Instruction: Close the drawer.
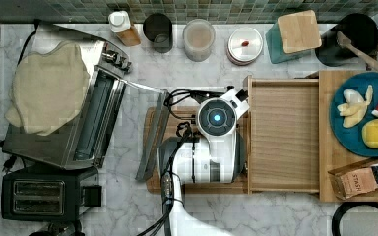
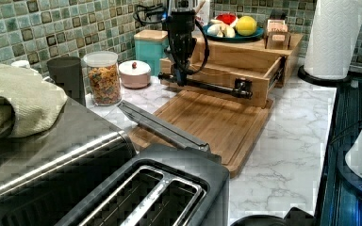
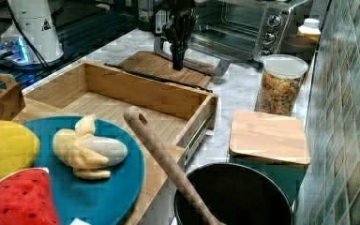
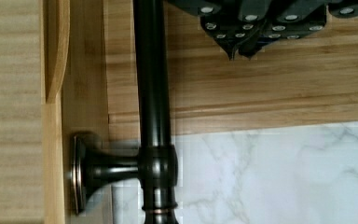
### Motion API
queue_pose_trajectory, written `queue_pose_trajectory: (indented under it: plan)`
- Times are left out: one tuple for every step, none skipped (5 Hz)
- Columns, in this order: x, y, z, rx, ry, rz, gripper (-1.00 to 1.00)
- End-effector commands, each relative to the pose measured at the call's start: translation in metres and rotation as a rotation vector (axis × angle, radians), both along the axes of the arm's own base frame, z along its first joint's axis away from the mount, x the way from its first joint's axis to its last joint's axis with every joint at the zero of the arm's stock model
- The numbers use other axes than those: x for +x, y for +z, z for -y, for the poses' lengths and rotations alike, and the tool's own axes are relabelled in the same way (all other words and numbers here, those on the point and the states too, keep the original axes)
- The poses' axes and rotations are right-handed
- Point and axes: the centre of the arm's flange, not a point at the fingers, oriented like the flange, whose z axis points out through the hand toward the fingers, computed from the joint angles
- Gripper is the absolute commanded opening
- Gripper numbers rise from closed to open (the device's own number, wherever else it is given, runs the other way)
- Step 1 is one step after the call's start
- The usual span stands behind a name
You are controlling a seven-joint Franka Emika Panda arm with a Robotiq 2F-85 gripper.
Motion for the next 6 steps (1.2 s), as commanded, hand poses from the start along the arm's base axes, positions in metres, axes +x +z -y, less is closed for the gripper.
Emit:
queue_pose_trajectory:
  plan:
    - [-0.006, -0.008, 0.015, -0.072, 0.032, 0.023, -1.00]
    - [-0.004, -0.010, 0.027, -0.116, 0.031, 0.012, -1.00]
    - [-0.002, -0.016, 0.053, -0.093, 0.062, -0.014, -1.00]
    - [-0.006, -0.020, 0.074, -0.081, 0.073, -0.022, -1.00]
    - [-0.006, -0.019, 0.099, -0.065, 0.059, -0.051, -1.00]
    - [-0.005, -0.017, 0.141, -0.060, 0.056, -0.092, -1.00]
